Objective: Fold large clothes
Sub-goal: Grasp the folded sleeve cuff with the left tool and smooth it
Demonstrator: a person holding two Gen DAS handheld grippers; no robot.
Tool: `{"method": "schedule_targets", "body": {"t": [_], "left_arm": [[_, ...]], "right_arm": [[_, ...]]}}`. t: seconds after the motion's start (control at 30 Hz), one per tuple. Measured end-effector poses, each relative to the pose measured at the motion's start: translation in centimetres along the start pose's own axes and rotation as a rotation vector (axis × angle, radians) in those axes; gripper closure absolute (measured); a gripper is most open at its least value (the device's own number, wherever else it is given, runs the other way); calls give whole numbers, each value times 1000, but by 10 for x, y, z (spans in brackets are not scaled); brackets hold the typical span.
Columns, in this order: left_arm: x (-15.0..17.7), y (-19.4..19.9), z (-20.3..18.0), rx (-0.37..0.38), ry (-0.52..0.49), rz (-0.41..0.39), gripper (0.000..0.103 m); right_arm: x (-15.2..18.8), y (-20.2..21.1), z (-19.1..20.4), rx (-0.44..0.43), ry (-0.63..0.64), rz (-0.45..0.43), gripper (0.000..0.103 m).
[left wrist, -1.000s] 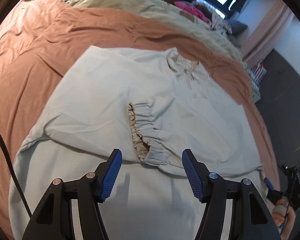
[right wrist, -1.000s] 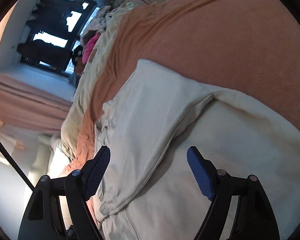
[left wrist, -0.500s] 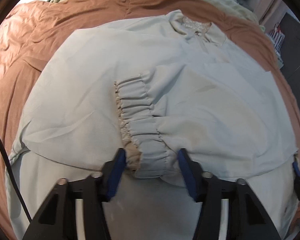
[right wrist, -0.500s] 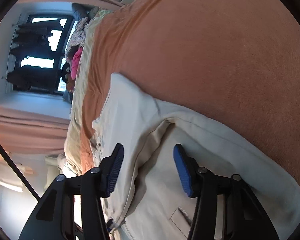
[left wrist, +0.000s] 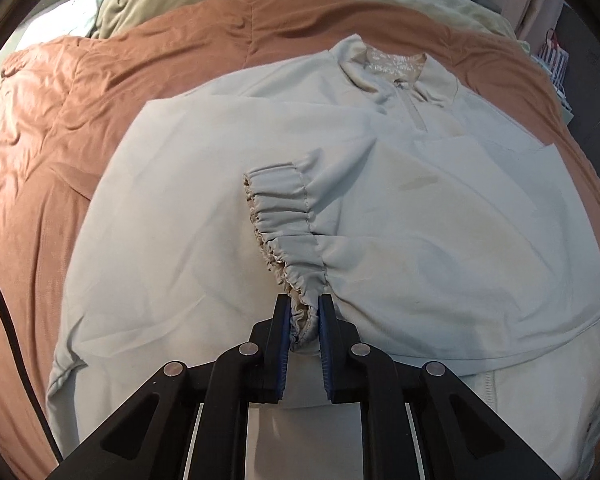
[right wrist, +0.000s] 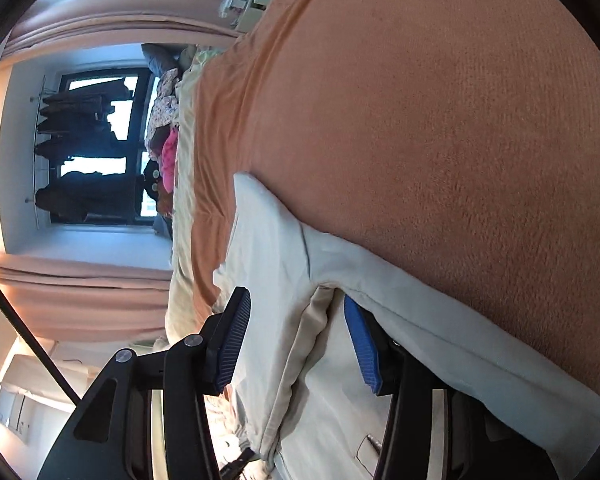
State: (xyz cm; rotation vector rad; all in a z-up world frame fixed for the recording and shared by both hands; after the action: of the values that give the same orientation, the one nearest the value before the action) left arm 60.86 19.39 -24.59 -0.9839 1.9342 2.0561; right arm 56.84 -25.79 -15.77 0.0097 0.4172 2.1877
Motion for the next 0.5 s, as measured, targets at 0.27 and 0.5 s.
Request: {"method": "schedule_targets", "body": {"t": [0.27,0.5], "left_arm": [[5,-4,9,32,44,15,84],[4,45,13,109,57,-65,70]], "right_arm": [[-4,-10,4,68,77,-7,73],[7,5,31,101,168,23,70]]}}
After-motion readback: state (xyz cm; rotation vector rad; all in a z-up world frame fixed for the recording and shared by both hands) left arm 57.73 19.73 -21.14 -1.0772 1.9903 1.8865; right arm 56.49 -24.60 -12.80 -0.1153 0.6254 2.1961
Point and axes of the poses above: each gripper's, at about its wrist camera, not at the fingertips, and y roughly against the way its jaws point, z to its left, x to its underside, the point moved 7 cm from there along -y, roughly the way its jaws point, and after that the axes turned 8 degrees about -z, right-handed, at the moved point
